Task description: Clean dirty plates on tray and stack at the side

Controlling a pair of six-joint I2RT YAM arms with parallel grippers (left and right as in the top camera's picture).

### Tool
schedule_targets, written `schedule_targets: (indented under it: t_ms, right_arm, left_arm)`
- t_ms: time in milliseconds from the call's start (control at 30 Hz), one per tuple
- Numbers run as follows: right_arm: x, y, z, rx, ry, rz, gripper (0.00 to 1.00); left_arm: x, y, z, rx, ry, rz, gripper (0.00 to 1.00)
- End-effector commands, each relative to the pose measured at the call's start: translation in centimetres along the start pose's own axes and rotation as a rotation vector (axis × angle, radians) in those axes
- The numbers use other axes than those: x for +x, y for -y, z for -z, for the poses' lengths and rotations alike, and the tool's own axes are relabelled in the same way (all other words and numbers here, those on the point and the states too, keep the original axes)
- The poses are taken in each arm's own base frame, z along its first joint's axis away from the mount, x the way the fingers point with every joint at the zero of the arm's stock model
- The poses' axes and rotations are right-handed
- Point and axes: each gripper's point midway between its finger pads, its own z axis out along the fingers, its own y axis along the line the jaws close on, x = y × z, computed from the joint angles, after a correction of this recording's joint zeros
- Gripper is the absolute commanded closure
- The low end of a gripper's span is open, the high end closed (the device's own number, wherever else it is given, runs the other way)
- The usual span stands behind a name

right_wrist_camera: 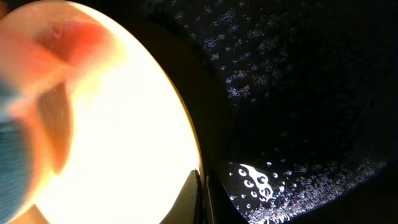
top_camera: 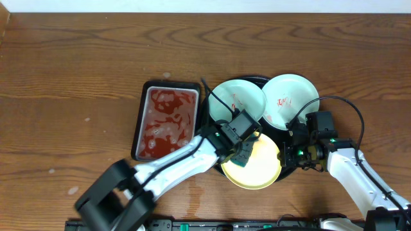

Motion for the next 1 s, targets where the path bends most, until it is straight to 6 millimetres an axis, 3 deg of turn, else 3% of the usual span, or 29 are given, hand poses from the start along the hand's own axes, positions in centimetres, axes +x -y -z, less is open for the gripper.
schedule_targets:
  t_ms: [0,200,233,300,400,533,700,833,967]
  right_arm:
    - [0.1,0.5,-0.1,0.016,-0.003,-0.012,0.99]
    - [-0.1,0.5,-0.1,0.014,0.003,-0.009,0.94]
    - [-0.1,0.5,-0.1,0.014,0.004,-0.009,0.89]
    - [-0.2,0.5,-0.1,0.014,0.007,-0.008,0.88]
    - [-0.1,0.4,-0.1,0.012,0.006,-0.008,0.91]
    - [0.1,-0.3,-0.1,-0.031,-0.004,-0.009,0.94]
    - [0.1,-0.5,-0.1,-0.041,-0.005,-0.010,0.96]
    - [0.3,-0.5,-0.1,-0.043,-0.013,-0.020,0.99]
    - [0.6,-0.6,-0.1,-0.047,-0.025,-0.025,0.99]
  left_arm:
    - [-2.1,0.4,3.3,0.016,0.112,-0.020,0.92]
    - [-3.0,0.8,5.7,0.047,0.167,-0.017,0.93]
    - [-3.1,0.5,6.1,0.044,0.173,-0.008,0.93]
    - [-3.3,-0.6,6.8,0.028,0.173,0.017,0.93]
    - [-3.4,-3.6,7.6,-0.044,0.170,0.076,0.93]
    - [-3.7,-9.5,9.0,-0.185,0.175,0.198,0.93]
    - [-4.2,-15.4,10.5,-0.261,0.195,0.357,0.93]
    - [-3.9,-18.7,11.4,-0.305,0.196,0.449,0.92]
    - [-3.1,-20.4,11.8,-0.333,0.175,0.499,0.92]
